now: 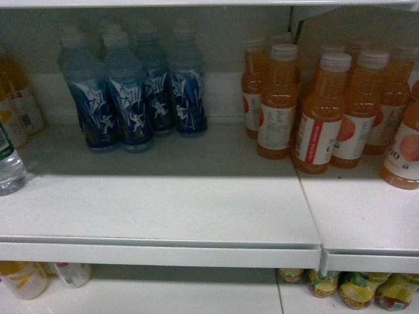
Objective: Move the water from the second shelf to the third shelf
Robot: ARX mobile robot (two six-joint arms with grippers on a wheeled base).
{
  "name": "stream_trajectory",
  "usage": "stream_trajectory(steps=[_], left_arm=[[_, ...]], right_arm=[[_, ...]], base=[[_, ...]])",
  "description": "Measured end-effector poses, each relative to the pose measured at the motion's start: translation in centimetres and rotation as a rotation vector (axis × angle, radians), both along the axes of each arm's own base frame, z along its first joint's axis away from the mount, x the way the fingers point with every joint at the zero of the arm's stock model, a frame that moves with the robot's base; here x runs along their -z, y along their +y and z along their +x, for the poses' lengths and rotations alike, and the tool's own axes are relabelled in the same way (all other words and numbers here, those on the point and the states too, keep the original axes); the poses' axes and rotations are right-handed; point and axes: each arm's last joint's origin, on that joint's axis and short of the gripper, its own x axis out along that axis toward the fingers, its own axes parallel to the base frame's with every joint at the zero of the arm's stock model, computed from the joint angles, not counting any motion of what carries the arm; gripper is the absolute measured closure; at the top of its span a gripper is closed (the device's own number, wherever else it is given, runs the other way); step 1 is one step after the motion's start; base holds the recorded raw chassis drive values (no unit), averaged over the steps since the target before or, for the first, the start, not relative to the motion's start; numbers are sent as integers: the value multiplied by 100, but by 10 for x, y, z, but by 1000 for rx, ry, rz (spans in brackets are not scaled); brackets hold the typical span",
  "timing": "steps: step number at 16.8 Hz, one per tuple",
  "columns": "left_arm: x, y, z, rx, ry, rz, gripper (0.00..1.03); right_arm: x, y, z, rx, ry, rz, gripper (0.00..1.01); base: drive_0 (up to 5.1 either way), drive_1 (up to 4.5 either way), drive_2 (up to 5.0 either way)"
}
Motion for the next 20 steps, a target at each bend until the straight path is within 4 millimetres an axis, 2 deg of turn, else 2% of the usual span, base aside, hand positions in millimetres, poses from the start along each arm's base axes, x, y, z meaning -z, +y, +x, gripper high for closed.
stream_trajectory(steps=[20], left_arm=[[0, 0, 0, 0, 1, 0, 5]], right_arm=[[1, 0, 0, 0, 6, 0, 61]], base=[[-505, 240, 240]])
